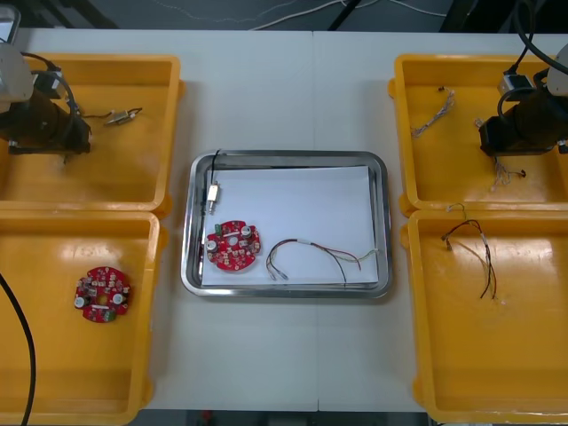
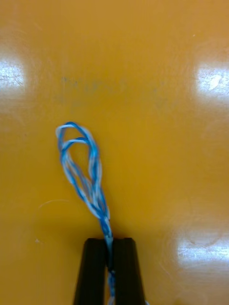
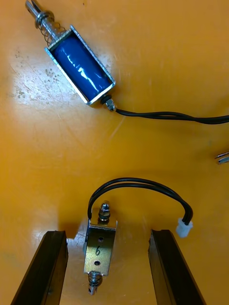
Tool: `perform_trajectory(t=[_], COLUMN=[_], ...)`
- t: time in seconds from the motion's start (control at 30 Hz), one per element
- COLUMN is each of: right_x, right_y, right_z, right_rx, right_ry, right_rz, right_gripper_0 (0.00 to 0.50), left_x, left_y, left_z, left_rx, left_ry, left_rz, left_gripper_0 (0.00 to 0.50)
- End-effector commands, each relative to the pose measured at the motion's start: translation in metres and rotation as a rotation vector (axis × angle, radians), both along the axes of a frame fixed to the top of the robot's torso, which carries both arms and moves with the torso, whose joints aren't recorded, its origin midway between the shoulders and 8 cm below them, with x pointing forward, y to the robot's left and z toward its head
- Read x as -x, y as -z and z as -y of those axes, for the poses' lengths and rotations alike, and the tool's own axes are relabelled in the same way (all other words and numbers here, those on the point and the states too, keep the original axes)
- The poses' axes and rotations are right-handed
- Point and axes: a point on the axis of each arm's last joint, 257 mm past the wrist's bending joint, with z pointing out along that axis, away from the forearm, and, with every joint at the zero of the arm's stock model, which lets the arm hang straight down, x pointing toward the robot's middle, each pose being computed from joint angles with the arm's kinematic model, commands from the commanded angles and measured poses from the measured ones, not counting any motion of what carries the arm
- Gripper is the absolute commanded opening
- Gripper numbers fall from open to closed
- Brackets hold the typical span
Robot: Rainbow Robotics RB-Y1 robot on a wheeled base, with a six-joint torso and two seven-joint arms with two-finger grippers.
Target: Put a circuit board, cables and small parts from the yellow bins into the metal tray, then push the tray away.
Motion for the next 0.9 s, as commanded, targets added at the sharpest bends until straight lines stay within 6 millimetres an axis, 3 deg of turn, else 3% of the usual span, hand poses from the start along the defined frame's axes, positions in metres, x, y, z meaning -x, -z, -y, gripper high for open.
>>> perform_trajectory(t=[0.03, 0.23, 0.33, 0.5, 0.63, 0.77, 0.9], right_x=[0.0, -0.002, -0.004, -0.001, 0.004, 0.011, 0.016], right_y=[0.007, 0.0, -0.006, -0.029, -0.046, -0.064, -0.083], right_z=[-0.003, -0.003, -0.002, 0.0, 0.004, 0.009, 0.012], right_rx=[0.047, 0.056, 0.065, 0.095, 0.102, 0.117, 0.145], right_ry=[-0.046, -0.058, -0.067, -0.099, -0.114, -0.134, -0.163], right_rz=[-0.011, 0.002, 0.01, 0.005, 0.0, -0.005, -0.005], right_gripper_0=[0.0, 0.0, 0.0, 0.0, 0.0, 0.0, 0.0], left_x=[-0.019, -0.02, -0.02, -0.019, -0.019, -0.019, -0.02], left_y=[-0.027, -0.027, -0.027, -0.026, -0.025, -0.025, -0.027], left_z=[0.017, 0.018, 0.018, 0.018, 0.018, 0.018, 0.019], left_rx=[-0.064, -0.063, -0.064, -0.067, -0.067, -0.069, -0.066], left_ry=[0.099, 0.098, 0.098, 0.099, 0.099, 0.101, 0.105], left_rz=[0.022, 0.022, 0.021, 0.02, 0.018, 0.017, 0.021], left_gripper_0=[0.5, 0.493, 0.423, 0.189, 0.131, 0.001, 0.0])
